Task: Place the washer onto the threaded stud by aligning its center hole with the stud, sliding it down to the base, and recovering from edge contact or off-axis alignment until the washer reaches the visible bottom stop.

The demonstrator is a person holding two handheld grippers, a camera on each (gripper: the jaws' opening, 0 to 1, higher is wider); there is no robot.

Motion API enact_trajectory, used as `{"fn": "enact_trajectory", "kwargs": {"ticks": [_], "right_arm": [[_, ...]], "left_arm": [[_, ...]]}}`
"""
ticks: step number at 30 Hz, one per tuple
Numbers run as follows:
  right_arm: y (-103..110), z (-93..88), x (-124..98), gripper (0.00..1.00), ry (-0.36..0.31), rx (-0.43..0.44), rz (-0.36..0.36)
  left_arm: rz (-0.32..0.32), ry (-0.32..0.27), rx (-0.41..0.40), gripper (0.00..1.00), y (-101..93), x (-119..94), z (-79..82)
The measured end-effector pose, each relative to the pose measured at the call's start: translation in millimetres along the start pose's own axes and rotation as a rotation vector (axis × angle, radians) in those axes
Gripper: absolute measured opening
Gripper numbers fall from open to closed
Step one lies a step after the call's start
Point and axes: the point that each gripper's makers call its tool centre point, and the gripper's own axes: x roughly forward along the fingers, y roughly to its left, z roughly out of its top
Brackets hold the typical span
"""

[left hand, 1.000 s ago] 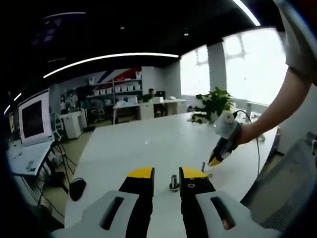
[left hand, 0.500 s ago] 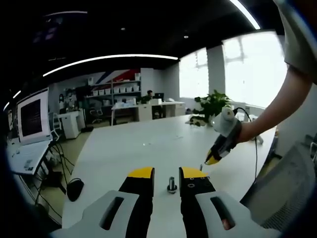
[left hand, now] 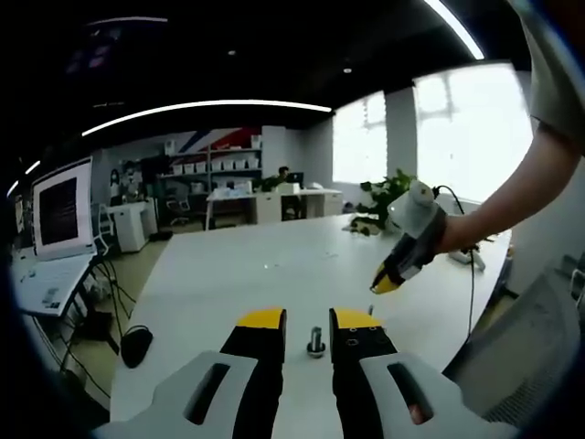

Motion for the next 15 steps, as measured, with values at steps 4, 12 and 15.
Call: {"fn": "enact_trajectory", "kwargs": {"ticks": [4,12,15], "right_arm": [[0,-4.4,1,0.13,0.035,-0.042,0.004],[-4,-19.9,11,0.13,0.096,-0.062,0.018],[-5,-22.1,13,0.13,0.109,-0.064,0.019]], "left_arm": [[-0.012,0.009,-0.006,0.17,-1.9,1,-1.5],[-0.014,0.012,-0.004,0.16,-2.2,1,-2.1],[-0.013,0.010,-0.004,0.16,-2.1,0,-1.8]]}}
